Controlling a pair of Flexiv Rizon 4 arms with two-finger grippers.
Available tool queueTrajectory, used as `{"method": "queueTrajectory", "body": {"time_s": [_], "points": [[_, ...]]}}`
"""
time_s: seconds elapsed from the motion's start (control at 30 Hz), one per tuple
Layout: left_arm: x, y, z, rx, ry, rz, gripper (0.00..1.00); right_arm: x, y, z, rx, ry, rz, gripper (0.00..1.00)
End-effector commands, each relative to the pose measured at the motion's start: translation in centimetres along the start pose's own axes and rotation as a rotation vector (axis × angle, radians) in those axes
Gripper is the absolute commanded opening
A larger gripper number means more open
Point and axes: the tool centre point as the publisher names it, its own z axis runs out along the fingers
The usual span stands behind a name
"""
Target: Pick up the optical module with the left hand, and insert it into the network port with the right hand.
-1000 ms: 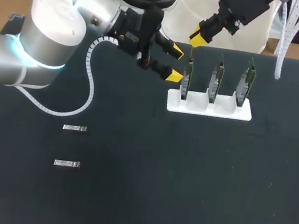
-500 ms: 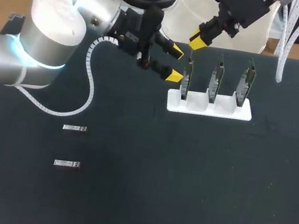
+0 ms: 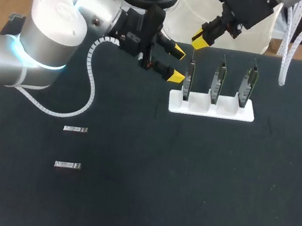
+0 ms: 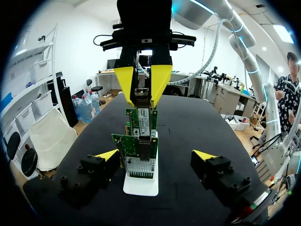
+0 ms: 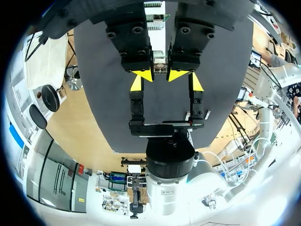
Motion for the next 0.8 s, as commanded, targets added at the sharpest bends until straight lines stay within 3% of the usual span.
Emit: {"method": "queueTrajectory", "body": {"time_s": [0.03, 0.8], "points": [[-0.06, 0.13, 0.03, 0.002, 0.004, -0.001, 1.0, 0.26, 0.64, -0.03, 0.013, -0.006, 0.0, 0.0], [-0.06, 0.13, 0.03, 0.002, 0.004, -0.001, 1.0, -0.1, -0.01, 0.01, 0.011, -0.032, -0.012, 0.0]]}}
